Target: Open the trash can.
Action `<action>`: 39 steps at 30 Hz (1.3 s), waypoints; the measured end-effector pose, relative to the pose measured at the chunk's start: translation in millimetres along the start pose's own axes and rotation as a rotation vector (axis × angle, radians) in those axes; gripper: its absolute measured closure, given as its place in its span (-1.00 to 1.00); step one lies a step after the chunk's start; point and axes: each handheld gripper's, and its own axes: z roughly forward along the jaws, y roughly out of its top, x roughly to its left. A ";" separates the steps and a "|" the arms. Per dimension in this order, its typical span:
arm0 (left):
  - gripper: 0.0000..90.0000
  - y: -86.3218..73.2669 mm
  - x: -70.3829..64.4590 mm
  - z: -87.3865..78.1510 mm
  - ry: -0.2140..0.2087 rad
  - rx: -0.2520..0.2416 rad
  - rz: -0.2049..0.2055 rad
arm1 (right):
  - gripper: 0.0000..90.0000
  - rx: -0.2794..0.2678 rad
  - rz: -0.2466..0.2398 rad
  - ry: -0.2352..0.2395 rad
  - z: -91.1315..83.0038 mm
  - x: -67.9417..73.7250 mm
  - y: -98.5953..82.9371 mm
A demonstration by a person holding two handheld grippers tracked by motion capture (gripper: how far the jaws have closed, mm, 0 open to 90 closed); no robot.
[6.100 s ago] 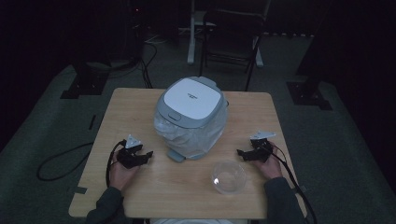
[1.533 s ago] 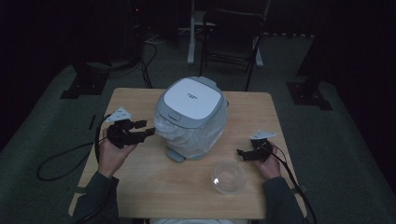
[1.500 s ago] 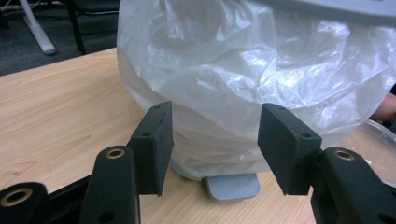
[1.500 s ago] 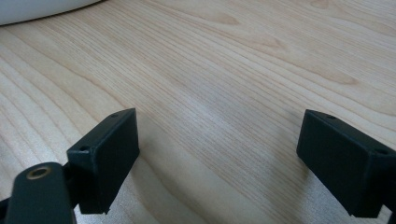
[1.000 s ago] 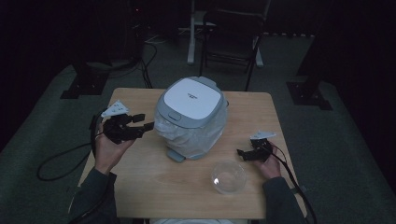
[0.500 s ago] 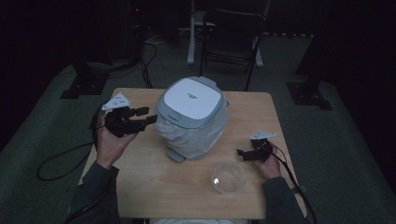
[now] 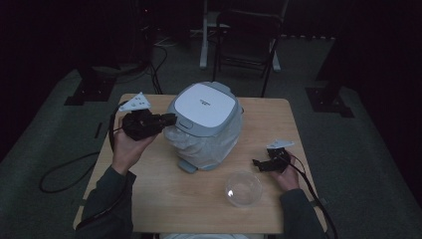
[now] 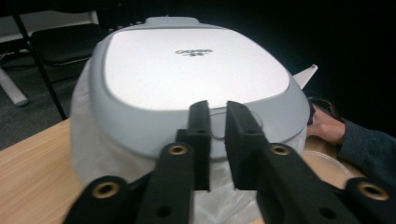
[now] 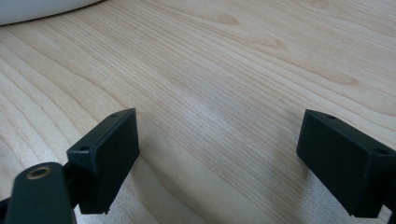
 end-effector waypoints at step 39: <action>0.32 -14.4 1.4 5.8 0.046 -0.042 0.022 | -0.73 0.000 0.001 0.000 0.0 0.0 0.0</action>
